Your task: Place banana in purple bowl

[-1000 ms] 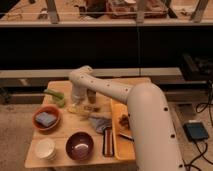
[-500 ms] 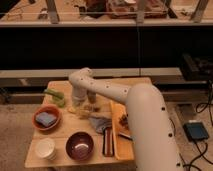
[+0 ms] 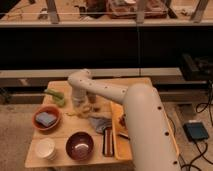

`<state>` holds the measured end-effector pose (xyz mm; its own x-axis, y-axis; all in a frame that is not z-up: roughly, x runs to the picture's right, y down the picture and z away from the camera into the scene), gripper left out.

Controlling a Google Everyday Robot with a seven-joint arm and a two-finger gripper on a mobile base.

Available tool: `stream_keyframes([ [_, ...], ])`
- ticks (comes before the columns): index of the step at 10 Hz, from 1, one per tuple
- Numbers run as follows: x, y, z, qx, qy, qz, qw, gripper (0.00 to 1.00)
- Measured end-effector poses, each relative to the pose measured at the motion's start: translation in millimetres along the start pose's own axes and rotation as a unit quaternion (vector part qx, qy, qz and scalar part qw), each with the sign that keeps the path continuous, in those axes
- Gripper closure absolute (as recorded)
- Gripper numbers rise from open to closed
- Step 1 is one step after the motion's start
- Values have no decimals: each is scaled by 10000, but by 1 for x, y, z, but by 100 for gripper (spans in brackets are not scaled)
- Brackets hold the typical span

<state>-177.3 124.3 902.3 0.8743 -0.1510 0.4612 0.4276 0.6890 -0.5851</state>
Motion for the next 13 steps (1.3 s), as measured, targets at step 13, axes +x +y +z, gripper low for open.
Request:
stream_keyframes([
  [13, -32, 91, -179, 683, -390, -523, 9955, 97],
])
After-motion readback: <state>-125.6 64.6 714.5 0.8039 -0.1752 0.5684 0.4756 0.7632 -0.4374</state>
